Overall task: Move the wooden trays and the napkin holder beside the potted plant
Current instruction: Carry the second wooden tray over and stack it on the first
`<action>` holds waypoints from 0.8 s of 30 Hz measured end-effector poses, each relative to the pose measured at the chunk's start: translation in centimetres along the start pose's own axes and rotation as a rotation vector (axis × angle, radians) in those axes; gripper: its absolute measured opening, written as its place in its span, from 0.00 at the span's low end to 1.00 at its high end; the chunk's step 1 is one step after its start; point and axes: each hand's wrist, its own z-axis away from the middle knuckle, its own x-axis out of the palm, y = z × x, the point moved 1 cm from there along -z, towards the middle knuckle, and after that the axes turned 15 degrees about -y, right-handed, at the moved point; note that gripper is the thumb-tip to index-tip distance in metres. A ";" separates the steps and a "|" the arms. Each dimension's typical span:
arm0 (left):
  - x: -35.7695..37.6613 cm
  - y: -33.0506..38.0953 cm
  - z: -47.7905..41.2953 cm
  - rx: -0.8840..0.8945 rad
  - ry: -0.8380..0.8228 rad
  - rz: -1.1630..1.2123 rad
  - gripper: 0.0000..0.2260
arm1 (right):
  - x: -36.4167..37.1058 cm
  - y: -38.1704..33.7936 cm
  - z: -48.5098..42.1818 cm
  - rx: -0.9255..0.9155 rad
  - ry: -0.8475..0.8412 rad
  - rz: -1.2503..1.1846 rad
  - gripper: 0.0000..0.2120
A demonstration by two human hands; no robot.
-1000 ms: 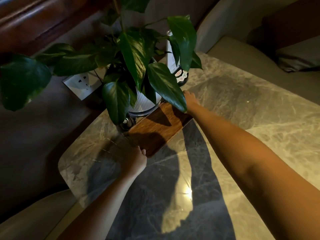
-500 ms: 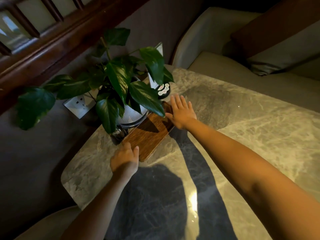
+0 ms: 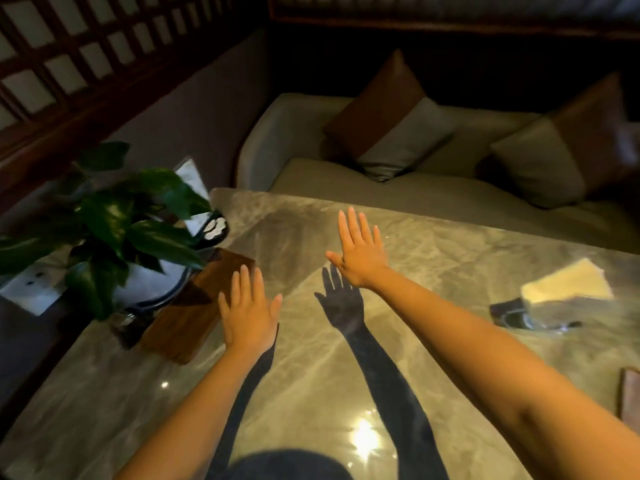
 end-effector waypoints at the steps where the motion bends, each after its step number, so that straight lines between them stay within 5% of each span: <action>1: 0.1 1.8 0.0 0.038 -0.001 -0.014 0.29 | -0.2 1.6 1.4 0.030 0.009 -0.002 0.35; 15: 5.0 26.7 6.5 0.551 -0.057 -0.081 0.30 | 0.0 22.9 21.6 0.434 0.134 -0.094 0.35; 24: 12.7 35.8 14.0 0.672 -0.254 -0.065 0.30 | 4.7 33.5 30.7 0.616 0.113 -0.252 0.36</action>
